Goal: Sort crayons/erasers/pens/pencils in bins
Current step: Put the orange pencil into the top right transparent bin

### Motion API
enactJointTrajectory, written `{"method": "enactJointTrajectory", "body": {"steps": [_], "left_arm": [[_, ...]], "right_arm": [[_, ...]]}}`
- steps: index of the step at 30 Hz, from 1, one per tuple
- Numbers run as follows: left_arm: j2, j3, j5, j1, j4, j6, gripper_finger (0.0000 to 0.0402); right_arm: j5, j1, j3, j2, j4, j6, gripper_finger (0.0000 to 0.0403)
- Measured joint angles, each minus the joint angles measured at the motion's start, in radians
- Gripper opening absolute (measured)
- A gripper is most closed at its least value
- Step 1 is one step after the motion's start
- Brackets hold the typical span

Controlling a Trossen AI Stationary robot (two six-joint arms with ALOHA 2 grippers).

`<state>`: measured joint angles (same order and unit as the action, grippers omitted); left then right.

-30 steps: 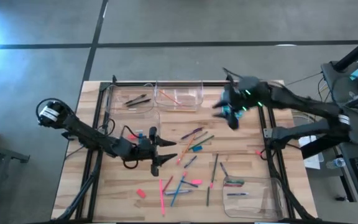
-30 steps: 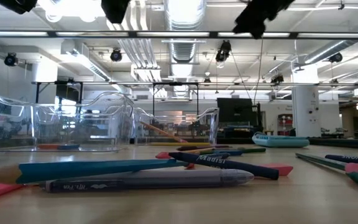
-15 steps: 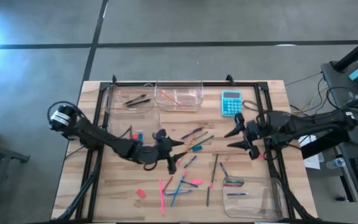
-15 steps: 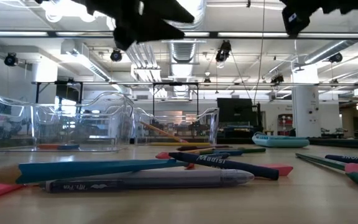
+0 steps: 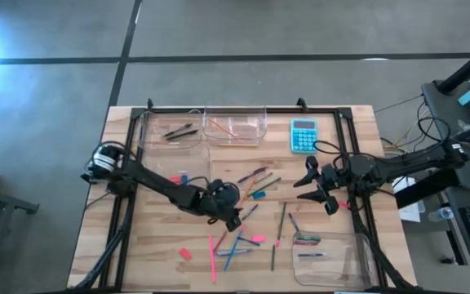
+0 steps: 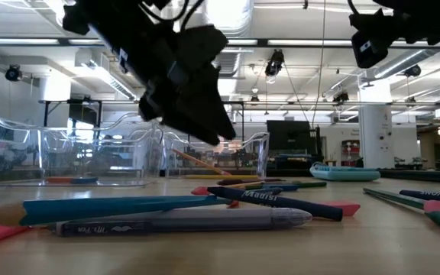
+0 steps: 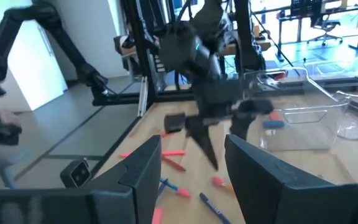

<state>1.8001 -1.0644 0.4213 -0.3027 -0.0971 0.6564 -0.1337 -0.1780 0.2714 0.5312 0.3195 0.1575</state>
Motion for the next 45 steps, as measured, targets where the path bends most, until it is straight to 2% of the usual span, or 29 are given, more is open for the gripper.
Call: {"method": "enactJointTrajectory", "body": {"steps": [7,24,28,39,45], "left_arm": [[0.075,0.000,-0.028,0.001,-0.030,0.096,0.0192],[0.154,-0.058,-0.024,0.000,-0.125,0.095,0.0188],[0.153,-0.058,-0.025,0.000,-0.128,0.096,0.0155],[0.136,-0.055,-0.044,0.002,-0.127,0.098,0.0021],[0.103,-0.051,-0.042,0.000,-0.141,0.099,0.0010]], "right_arm": [[0.003,-0.001,0.001,0.002,0.006,0.007,0.0166],[0.005,-0.001,0.001,0.016,-0.002,0.002,0.0166],[0.006,-0.001,0.001,0.022,-0.002,0.000,0.0166],[0.006,-0.001,0.001,0.021,-0.001,0.000,0.0166],[0.006,-0.001,0.001,0.021,-0.002,-0.001,0.0166]]}}
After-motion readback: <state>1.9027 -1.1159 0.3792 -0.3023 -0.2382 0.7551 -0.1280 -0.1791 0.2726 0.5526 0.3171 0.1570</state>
